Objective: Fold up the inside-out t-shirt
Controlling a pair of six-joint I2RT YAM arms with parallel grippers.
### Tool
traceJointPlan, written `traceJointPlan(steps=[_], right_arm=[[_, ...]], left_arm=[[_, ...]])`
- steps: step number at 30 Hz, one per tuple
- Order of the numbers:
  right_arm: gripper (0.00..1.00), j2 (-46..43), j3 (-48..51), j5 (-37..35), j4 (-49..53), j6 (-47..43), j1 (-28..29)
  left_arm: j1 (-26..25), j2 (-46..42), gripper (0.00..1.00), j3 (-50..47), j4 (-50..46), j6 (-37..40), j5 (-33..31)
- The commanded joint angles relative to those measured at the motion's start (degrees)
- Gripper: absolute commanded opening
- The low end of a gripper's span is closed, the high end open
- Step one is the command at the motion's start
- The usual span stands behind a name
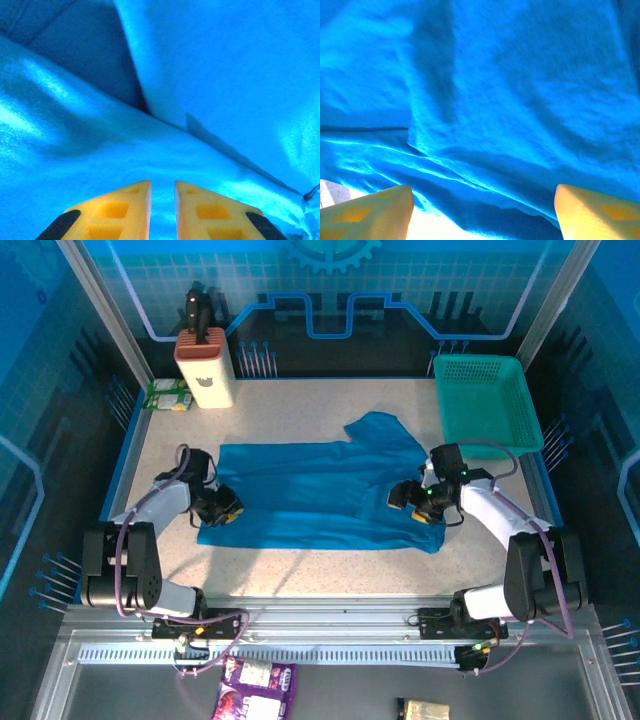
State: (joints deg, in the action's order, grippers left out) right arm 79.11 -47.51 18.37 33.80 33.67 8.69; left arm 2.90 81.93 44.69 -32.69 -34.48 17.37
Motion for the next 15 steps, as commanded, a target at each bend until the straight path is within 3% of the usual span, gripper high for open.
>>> traceJointPlan(steps=[1,8,15], right_arm=[[0.76,-0.35,-1.62,-1.49,4.00,-4.05,0.39],[0.76,-2.36,0.62,0.13,-0.07,-7.12,-1.82],[0.75,4.30,-0.58,3.59,-3.68,-7.57,-2.72]], left_arm=[[0.44,0.42,0.20,3.18,-2.84,2.32,-1.72],[0.12,5.35,0.20,10.71,-3.82,2.11,-1.56],[-0.51,13.00,0.20,15.28,0.08,0.07,0.73]])
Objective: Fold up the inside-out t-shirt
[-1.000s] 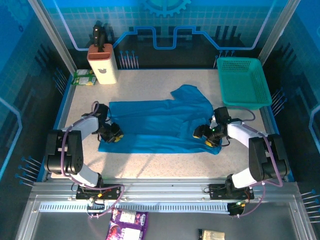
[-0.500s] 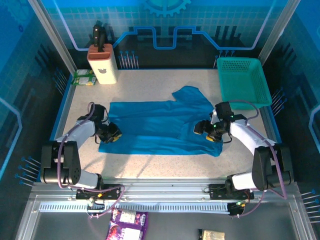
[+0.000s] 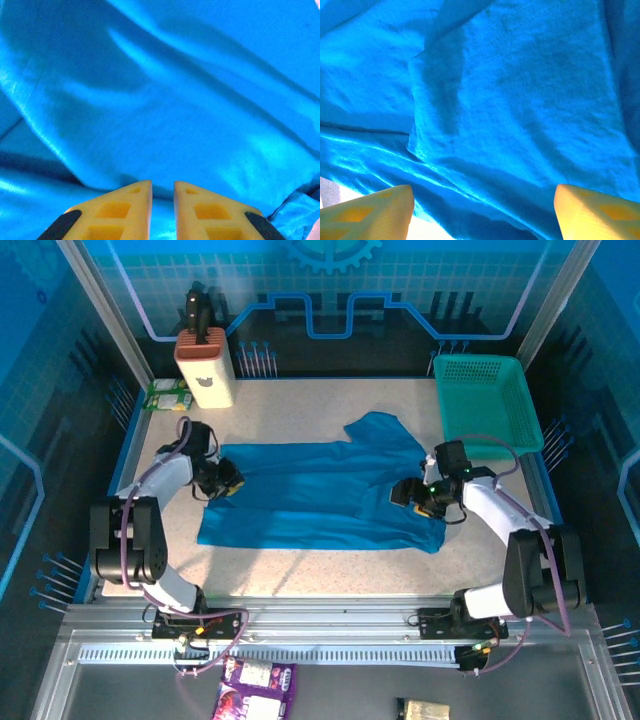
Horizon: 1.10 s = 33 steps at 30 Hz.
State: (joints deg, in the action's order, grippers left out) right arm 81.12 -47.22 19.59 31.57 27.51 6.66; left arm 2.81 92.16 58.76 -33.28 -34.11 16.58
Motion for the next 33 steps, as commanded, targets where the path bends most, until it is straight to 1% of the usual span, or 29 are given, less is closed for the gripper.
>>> traceJointPlan(steps=[1,5,10,14,16,19,22,24,27,29,33], right_arm=[[0.75,3.13,-0.62,2.88,-1.98,-1.24,-0.61],[0.75,6.45,0.03,3.19,-1.69,-1.37,-0.51],[0.74,8.87,3.11,2.68,-1.32,-0.24,1.01],[0.74,6.41,5.48,1.20,0.39,0.75,3.06],[0.74,5.06,6.90,1.59,1.29,1.70,4.10],[0.74,2.83,9.33,1.88,1.55,3.63,6.31],[0.74,1.31,8.83,2.16,2.76,4.21,7.32],[0.73,0.27,6.08,1.94,4.32,3.77,7.32],[0.73,0.53,-1.87,0.72,7.47,0.17,6.99],[0.72,2.75,-8.19,-1.23,9.27,-3.39,6.55],[0.65,12.33,-22.09,-6.47,11.58,-11.80,5.04]], left_arm=[[-0.67,3.93,0.20,1.52,0.88,-0.67,1.12],[-0.38,7.02,0.20,0.82,1.06,-1.41,-1.61],[2.26,8.89,0.20,-3.00,2.81,-1.90,-1.63],[6.08,6.55,0.20,-8.39,4.18,-2.38,-1.38],[8.01,5.05,0.20,-10.63,4.49,-2.15,-1.16],[9.61,2.96,0.20,-12.30,3.75,-1.71,-0.84],[10.02,0.58,0.20,-12.68,3.01,-1.62,-0.71],[10.02,-0.33,0.20,-11.71,2.97,-1.32,0.25],[10.02,-0.49,0.21,-7.99,1.68,0.13,1.34],[9.94,-0.39,0.22,-5.50,1.08,0.88,1.54],[9.90,0.54,0.23,-0.87,0.07,2.23,1.66]])
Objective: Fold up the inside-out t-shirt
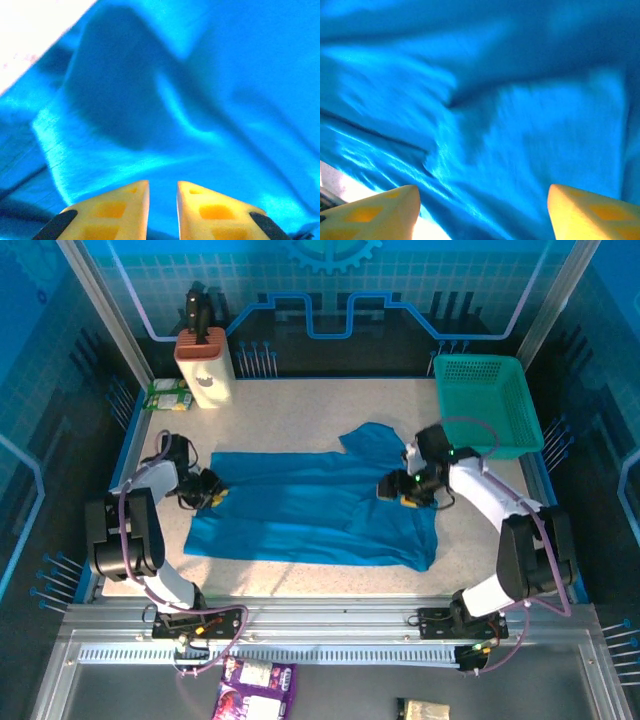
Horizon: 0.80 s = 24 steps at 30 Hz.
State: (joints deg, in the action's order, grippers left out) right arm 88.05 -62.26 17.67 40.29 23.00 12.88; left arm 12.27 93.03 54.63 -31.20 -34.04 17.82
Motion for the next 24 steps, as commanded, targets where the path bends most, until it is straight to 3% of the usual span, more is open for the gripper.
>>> traceJointPlan(steps=[1,7,13,24], right_arm=[[0.62,8.54,-10.85,-6.03,3.06,-9.58,-1.46],[0.49,27.45,-34.56,-12.95,6.81,-18.64,-2.28],[0.40,43.61,-55.70,-15.89,12.10,-21.30,-3.44],[0.37,59.14,-72.07,-16.69,15.12,-21.49,-4.42]], left_arm=[[0.47,-0.06,0.23,3.98,-2.00,2.37,0.82],[0.46,-0.84,0.26,5.13,-2.14,3.09,1.93],[0.34,-2.50,0.26,4.28,-2.89,3.52,2.44],[0.38,-3.04,0.27,4.56,-5.52,4.18,0.56]])
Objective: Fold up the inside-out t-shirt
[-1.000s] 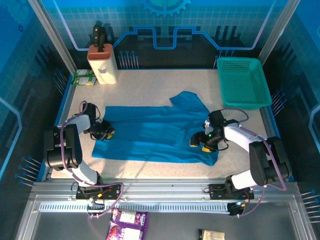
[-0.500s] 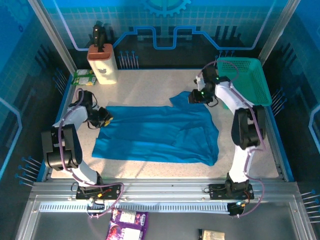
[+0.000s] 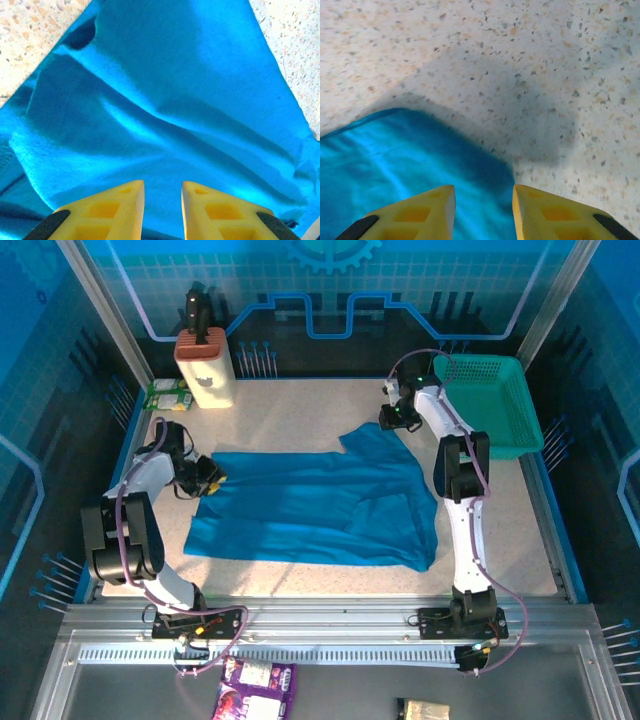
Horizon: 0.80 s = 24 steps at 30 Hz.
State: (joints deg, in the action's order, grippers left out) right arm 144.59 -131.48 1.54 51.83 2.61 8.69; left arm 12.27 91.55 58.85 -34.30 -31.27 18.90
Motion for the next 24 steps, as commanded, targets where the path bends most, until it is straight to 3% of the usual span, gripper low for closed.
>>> traceJointPlan(steps=[1,6,12,15,19,24], right_arm=[[0.37,3.10,-3.15,-0.69,3.72,-1.19,-0.09],[0.32,4.88,-4.11,-4.92,4.19,-1.51,0.41],[0.10,4.13,-3.29,-6.69,2.49,-1.82,0.37],[0.04,2.90,-1.99,-5.54,0.90,-1.60,0.37],[0.03,2.62,-2.10,-4.51,0.77,-1.19,0.61],[0.03,2.27,-1.94,-4.44,1.34,-1.11,0.66]], left_arm=[[0.34,-1.60,0.27,0.46,-2.53,1.40,-0.60],[0.38,-1.29,0.27,1.22,-2.74,1.55,-1.01],[-0.40,2.23,0.28,7.46,-4.91,3.71,-4.63],[-1.19,6.15,0.30,13.63,-6.64,7.20,-10.33],[-3.31,13.52,0.33,23.18,-10.69,12.18,-19.30],[-5.11,24.54,0.32,34.87,-17.02,16.32,-25.61]])
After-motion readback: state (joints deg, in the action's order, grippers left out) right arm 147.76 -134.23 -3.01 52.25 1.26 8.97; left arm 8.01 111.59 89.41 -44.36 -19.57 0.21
